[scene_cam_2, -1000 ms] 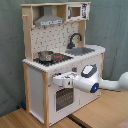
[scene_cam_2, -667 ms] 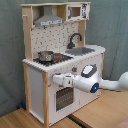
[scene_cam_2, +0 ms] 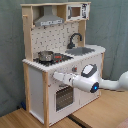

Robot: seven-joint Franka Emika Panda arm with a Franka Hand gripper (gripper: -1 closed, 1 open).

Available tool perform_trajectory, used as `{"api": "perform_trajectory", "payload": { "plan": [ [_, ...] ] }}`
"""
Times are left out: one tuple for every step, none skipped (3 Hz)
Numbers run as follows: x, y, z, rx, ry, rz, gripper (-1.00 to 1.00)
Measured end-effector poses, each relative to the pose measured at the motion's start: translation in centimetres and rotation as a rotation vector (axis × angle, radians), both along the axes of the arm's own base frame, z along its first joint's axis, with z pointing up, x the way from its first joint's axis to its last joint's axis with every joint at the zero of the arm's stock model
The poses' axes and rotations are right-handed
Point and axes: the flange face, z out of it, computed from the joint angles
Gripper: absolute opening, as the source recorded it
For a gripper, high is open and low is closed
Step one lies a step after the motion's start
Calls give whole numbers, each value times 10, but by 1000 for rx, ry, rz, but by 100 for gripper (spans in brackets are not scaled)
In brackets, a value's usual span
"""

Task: Play with the kitchen

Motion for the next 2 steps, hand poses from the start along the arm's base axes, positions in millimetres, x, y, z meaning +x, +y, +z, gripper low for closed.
{"api": "perform_trajectory", "payload": {
  "plan": [
    [0, -1, 0, 108, 12, -2, -100],
    [0, -1, -1, 219, 24, -3, -100]
  ]
}}
